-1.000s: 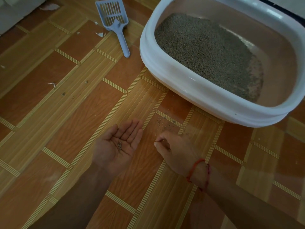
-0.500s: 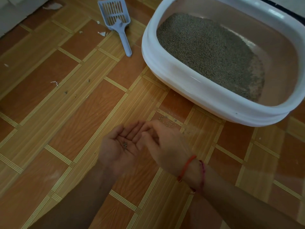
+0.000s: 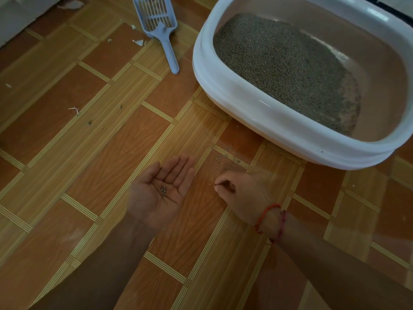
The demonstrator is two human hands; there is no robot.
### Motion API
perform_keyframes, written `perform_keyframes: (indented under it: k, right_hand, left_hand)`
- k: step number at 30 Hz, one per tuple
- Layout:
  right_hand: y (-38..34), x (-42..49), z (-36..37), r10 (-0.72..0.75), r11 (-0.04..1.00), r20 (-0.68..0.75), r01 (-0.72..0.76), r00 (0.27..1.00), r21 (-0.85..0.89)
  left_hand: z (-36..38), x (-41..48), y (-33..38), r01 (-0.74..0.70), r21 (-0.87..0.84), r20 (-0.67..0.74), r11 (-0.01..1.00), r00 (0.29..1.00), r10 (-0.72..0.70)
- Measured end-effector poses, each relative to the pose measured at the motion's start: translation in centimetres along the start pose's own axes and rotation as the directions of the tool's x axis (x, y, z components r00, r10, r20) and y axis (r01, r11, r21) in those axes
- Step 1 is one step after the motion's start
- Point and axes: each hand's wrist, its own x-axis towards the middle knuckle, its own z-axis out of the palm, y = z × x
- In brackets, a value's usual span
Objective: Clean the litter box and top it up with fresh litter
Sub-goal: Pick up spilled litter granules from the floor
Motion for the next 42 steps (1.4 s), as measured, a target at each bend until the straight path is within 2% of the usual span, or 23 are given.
perform_keyframes:
  k: [11, 14, 18, 22, 31, 36, 39, 42]
  right_hand:
    - [-0.9, 0.3, 0.4, -0.006, 0.996, 0.035, 0.009, 0.999, -0.084]
    - [-1.7, 0.1, 0.0, -0.013, 0.999, 0.019, 0.014, 1.000, -0.040]
    - [-4.5, -0.7, -0.6, -0.117, 0.989, -0.070, 0.123, 0.991, 0.087]
    - [-7.0, -1.1, -0.6, -0.245, 0.958, -0.032, 0.247, 0.969, 0.146]
    - [-8.3, -0.8, -0.1, -0.305, 0.940, -0.028, 0.306, 0.952, 0.149]
    - [-5.4, -0.6, -1.5, -0.205, 0.970, -0.149, 0.221, 0.967, 0.103]
    - [-2.5, -0.2, -1.7, -0.092, 0.995, -0.072, 0.090, 0.993, -0.036]
    - [-0.5, -0.4, -0.8, -0.042, 0.993, -0.010, 0.040, 0.999, -0.109]
  left_hand:
    - [-0.1, -0.1, -0.1, 0.000, 0.001, -0.016, 1.000, 1.000, 0.000]
    - [-0.1, 0.0, -0.2, 0.004, 0.016, -0.008, 1.000, 1.000, -0.004]
    - [-0.3, 0.0, -0.5, 0.019, 0.038, 0.012, 0.999, 1.000, -0.020]
    - [-0.7, -0.1, -0.7, 0.068, 0.057, 0.053, 0.996, 0.996, -0.071]
    - [-0.3, -0.6, -0.8, 0.124, 0.069, 0.081, 0.990, 0.988, -0.129]
    - [-0.2, -0.3, -0.4, 0.034, 0.033, 0.024, 0.999, 0.999, -0.035]
    - [-0.2, -0.2, -0.2, 0.000, 0.008, -0.007, 1.000, 1.000, 0.000]
    - [-0.2, -0.2, -0.1, -0.006, 0.000, -0.010, 1.000, 1.000, 0.006]
